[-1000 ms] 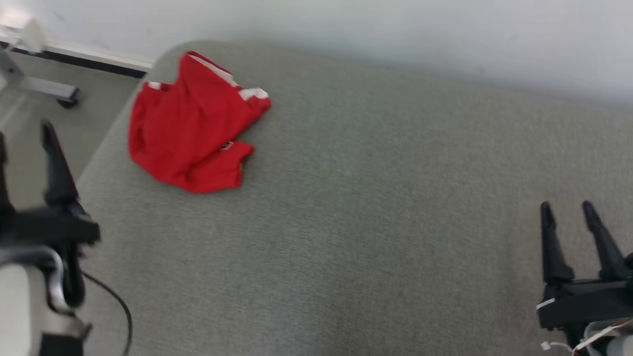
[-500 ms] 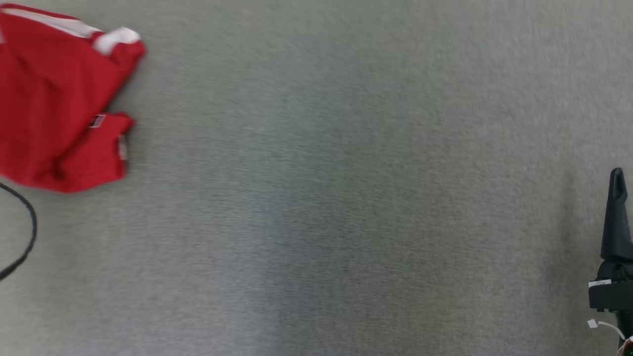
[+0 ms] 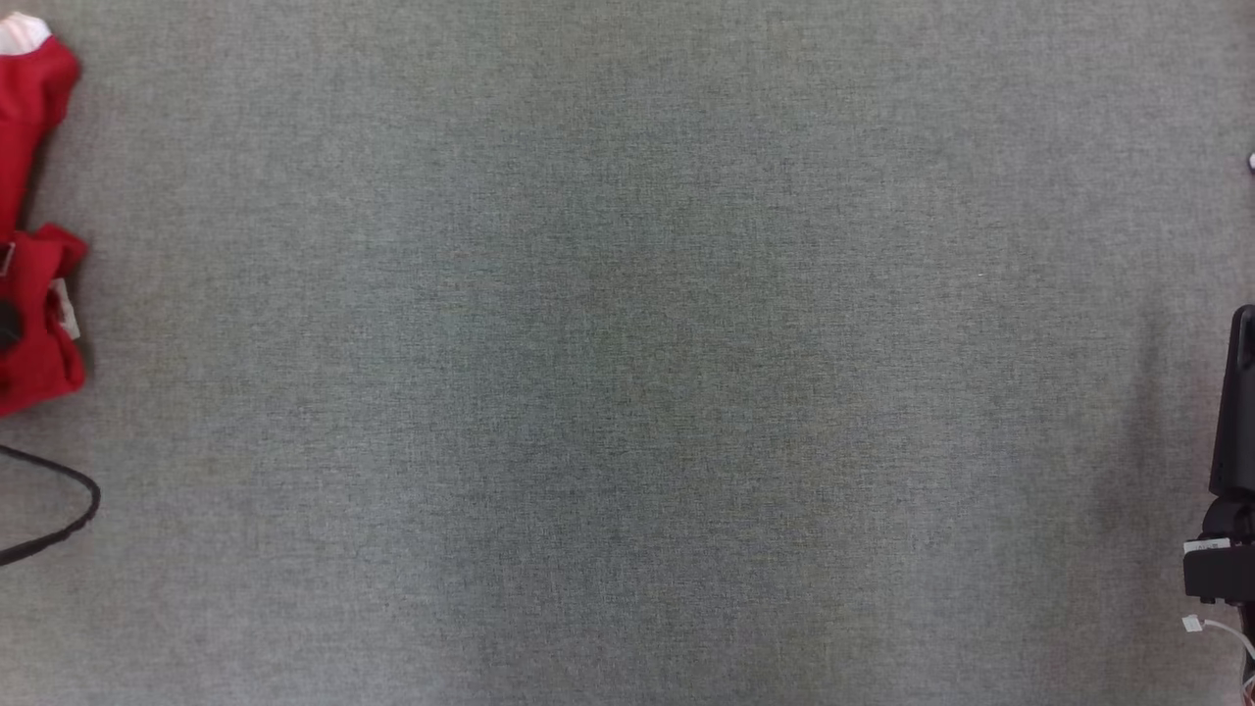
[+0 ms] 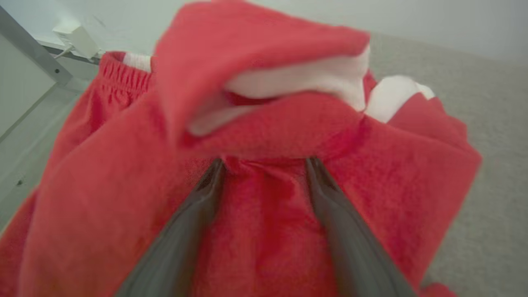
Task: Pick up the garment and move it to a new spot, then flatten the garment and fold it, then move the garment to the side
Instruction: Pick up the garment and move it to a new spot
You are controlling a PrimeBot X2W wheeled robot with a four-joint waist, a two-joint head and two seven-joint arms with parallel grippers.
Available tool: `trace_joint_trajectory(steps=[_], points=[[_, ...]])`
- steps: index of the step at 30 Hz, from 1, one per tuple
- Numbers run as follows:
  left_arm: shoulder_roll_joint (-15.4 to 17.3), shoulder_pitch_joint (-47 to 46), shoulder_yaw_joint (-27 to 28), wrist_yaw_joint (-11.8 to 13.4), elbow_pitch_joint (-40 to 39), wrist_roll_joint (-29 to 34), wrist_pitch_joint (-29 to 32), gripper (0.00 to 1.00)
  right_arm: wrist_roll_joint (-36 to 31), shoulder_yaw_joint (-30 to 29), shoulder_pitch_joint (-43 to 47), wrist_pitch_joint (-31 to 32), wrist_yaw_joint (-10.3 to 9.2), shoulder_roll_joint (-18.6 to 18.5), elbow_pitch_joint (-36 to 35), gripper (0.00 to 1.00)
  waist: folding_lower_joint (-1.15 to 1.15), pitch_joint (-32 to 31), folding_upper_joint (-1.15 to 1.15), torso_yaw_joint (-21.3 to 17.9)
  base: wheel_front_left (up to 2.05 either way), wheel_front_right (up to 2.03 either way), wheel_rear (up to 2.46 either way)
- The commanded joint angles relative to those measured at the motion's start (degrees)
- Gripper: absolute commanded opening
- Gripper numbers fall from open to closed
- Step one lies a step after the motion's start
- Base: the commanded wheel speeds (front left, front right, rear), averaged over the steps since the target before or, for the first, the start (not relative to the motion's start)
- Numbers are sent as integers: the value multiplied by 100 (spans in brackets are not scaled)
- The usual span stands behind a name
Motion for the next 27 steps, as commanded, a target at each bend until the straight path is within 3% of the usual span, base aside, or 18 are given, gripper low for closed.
trace_joint_trajectory(steps=[1,3,4,5,6,10,19,27], points=[[15,-104,-37,-34,158,-68,171,100,-44,11,-25,26,-14,-11,-21,100,-1,-20,-1,-6,0,0,0],[28,-148,-127,-58,432,-141,428,100,-57,38,-43,64,-14,-29,-43,100,-1,-69,-1,-10,0,0,0],[44,-163,-154,-64,493,-142,466,87,-62,51,-51,71,-14,-24,-46,100,-1,-86,-1,-16,0,0,0],[63,-187,-171,-68,551,-138,470,47,-69,67,-59,79,-14,-21,-52,100,-1,-103,-1,-23,0,0,0],[84,-215,-188,-73,612,-141,481,0,-72,79,-67,91,-14,-20,-57,100,-1,-118,-1,-31,0,0,0],[176,-294,-285,-83,785,-101,353,0,-47,123,-95,79,-14,-8,-7,100,-1,-225,-1,-82,0,0,0],[391,-581,-464,-75,780,24,-577,0,29,301,-116,-84,-14,111,312,100,-1,-683,-1,-179,0,0,0],[383,-1165,-1018,-83,126,165,-1239,0,138,551,-138,-390,-14,321,866,100,-1,-1278,-1,-370,0,0,0]])
